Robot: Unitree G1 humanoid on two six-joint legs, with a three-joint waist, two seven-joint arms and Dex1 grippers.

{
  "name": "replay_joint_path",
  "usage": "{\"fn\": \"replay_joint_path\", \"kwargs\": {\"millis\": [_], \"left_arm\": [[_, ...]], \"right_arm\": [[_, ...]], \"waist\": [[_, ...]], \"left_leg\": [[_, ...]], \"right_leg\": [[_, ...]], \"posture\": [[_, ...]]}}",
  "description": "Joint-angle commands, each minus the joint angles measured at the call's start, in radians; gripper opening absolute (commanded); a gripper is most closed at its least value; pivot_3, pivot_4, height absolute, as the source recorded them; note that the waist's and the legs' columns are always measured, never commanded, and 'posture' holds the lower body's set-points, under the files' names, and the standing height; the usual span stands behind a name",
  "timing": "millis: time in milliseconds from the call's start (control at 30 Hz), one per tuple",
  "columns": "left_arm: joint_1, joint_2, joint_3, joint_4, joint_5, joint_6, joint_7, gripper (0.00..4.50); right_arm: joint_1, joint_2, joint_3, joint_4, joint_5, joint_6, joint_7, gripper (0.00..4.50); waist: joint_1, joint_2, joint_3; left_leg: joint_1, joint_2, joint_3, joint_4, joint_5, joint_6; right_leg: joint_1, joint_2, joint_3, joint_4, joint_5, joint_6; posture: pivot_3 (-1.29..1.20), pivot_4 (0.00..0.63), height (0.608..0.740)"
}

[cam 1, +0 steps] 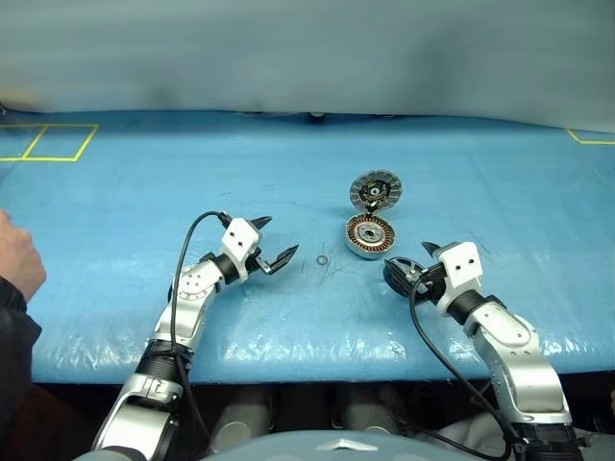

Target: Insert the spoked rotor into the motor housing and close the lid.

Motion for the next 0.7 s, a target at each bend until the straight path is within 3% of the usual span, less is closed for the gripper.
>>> {"fn": "replay_joint_path", "kwargs": {"millis": [33, 700], "left_arm": [[0.001, -0.003, 0.007, -0.042, -0.013, -0.004, 0.003, 4.5], [-0.001, -0.006, 0.01, -0.035, -0.01, -0.012, 0.009, 4.5]], "right_arm": [[-0.008, -0.007, 0.002, -0.035, 0.004, -0.01, 0.007, 4.48], [-0.023, -0.011, 0.008, -0.013, 0.004, -0.024, 0.011, 4.48]], "waist": [[0.0, 0.0, 0.0], [0.0, 0.0, 0.0]], "left_leg": [[0.0, 0.0, 0.0, 0.0, 0.0, 0.0], [0.0, 0.0, 0.0, 0.0, 0.0, 0.0]], "right_leg": [[0.0, 0.0, 0.0, 0.0, 0.0, 0.0], [0.0, 0.0, 0.0, 0.0, 0.0, 0.0]], "posture": [[0.0, 0.15, 0.74], [0.0, 0.15, 0.74]]}}
